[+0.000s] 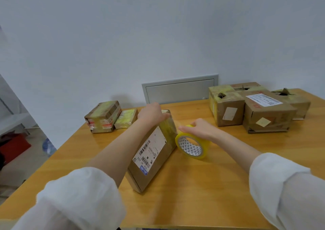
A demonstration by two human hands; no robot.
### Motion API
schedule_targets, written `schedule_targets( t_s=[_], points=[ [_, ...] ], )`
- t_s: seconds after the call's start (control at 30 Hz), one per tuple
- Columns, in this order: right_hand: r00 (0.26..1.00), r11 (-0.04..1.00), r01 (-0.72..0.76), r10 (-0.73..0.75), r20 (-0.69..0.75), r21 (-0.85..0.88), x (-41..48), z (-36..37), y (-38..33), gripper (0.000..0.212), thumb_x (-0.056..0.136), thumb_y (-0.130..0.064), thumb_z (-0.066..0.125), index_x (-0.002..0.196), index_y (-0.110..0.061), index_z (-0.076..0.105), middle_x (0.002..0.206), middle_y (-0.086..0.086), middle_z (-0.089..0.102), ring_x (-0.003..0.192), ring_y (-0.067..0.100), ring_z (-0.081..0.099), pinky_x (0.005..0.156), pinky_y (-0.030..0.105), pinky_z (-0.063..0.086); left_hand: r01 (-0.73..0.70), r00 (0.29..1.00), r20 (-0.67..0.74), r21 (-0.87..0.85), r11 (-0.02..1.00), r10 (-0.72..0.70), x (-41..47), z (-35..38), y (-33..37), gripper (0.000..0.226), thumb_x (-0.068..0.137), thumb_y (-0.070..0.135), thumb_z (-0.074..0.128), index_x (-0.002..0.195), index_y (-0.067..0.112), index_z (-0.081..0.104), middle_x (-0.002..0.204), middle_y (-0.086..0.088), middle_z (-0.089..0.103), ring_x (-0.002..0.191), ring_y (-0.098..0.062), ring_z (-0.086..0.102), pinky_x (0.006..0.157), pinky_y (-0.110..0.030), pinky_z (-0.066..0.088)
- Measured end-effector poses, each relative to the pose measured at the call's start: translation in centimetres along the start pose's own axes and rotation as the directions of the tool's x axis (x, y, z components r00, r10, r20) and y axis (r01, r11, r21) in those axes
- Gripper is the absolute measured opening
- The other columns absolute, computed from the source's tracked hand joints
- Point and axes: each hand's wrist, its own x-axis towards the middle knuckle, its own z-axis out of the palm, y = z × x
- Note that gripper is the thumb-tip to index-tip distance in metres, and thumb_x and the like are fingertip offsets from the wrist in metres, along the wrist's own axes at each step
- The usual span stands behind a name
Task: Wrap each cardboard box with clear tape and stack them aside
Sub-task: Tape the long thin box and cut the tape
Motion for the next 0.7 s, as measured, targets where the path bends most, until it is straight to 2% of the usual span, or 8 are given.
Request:
schedule_targets(
  t_s=[0.13,0.23,0.33,0.43,0.5,0.53,0.6,0.7],
  points=[
    [0.998,0.987,0.015,-0.024,0.057,0.157,-1.0,-1.1,1.8,0.062,0.087,-0.053,0.06,0.125,-0.004,0.058,0.124,0.005,0.058,0.113,0.022,0.053,0.091,0.031,0.041,-0.005,0.998,0.056,-0.147,0.989,0.014,0.1,-0.7,-0.5,0.041,0.086,0.044,0.064,0.109,0.01,0.056,0.098,-0.007,0.059,0.091,-0.023,0.057,0.078,-0.034,0.048],
    [0.997,0.936,0.069,-0.079,0.015,0.344,-1.8,-1.9,2.6,0.045,0.08,-0.051,0.068,0.103,-0.012,0.069,0.107,0.003,0.066,0.106,0.025,0.058,0.097,0.038,0.044,0.058,0.993,0.117,-0.455,0.889,-0.005,-0.3,-1.5,-2.3,0.032,0.086,0.038,0.067,0.1,0.009,0.065,0.076,-0.008,0.056,0.071,-0.022,0.056,0.065,-0.031,0.044],
    [0.985,0.854,0.17,-0.145,-0.089,0.492,-2.0,-2.9,2.0,0.043,0.064,-0.057,0.065,0.09,-0.023,0.068,0.094,-0.002,0.066,0.097,0.021,0.06,0.101,0.045,0.044,0.155,0.982,0.185,-0.675,0.722,-0.037,-1.6,-2.0,-3.5,0.025,0.088,0.034,0.067,0.097,0.01,0.067,0.082,-0.011,0.066,0.07,-0.023,0.061,0.063,-0.031,0.048],
    [0.966,0.891,0.256,-0.219,-0.14,0.375,-2.4,-4.3,0.3,0.022,0.087,-0.043,0.063,0.082,-0.022,0.069,0.086,-0.006,0.065,0.086,0.014,0.059,0.083,0.027,0.046,0.165,0.982,0.185,-0.75,0.64,-0.035,-3.0,-2.2,-4.3,0.022,0.089,0.033,0.065,0.103,0.016,0.067,0.096,-0.012,0.07,0.078,-0.023,0.066,0.07,-0.034,0.054],
    [0.956,0.942,0.273,-0.243,-0.163,0.195,-2.1,-5.3,0.3,0.03,0.089,-0.04,0.063,0.082,-0.012,0.072,0.082,0.003,0.069,0.077,0.019,0.061,0.073,0.032,0.047,0.175,0.984,0.164,-0.792,0.585,-0.072,-3.5,-2.4,-5.2,0.029,0.089,0.034,0.065,0.109,0.013,0.065,0.1,-0.012,0.07,0.083,-0.024,0.067,0.075,-0.036,0.055],
    [0.96,0.966,0.248,-0.235,-0.15,0.069,-2.0,-5.5,0.5,0.038,0.086,-0.045,0.065,0.086,-0.009,0.073,0.087,0.009,0.071,0.079,0.023,0.064,0.074,0.038,0.05,0.185,0.983,0.161,-0.808,0.559,-0.093,-3.6,-2.4,-5.7,0.031,0.089,0.034,0.065,0.111,0.012,0.064,0.101,-0.011,0.07,0.086,-0.024,0.067,0.076,-0.036,0.055],
    [0.977,0.979,0.174,-0.185,-0.108,-0.105,-2.0,-5.4,1.1,0.047,0.083,-0.054,0.064,0.097,-0.01,0.073,0.103,0.008,0.071,0.087,0.019,0.064,0.079,0.04,0.051,0.196,0.981,0.168,-0.821,0.536,-0.1,-3.9,-2.4,-6.2,0.032,0.088,0.035,0.065,0.112,0.014,0.062,0.102,-0.01,0.07,0.09,-0.025,0.067,0.075,-0.034,0.055],
    [0.983,0.981,0.134,-0.149,-0.108,-0.138,-2.1,-4.6,1.0,0.067,0.085,-0.063,0.053,0.123,-0.009,0.064,0.129,0.007,0.061,0.111,0.021,0.058,0.093,0.036,0.049,0.216,0.976,0.178,-0.848,0.484,-0.124,-4.2,-1.9,-6.5,0.027,0.088,0.033,0.065,0.108,0.014,0.064,0.102,-0.01,0.069,0.085,-0.024,0.066,0.069,-0.033,0.054]
  ],
)
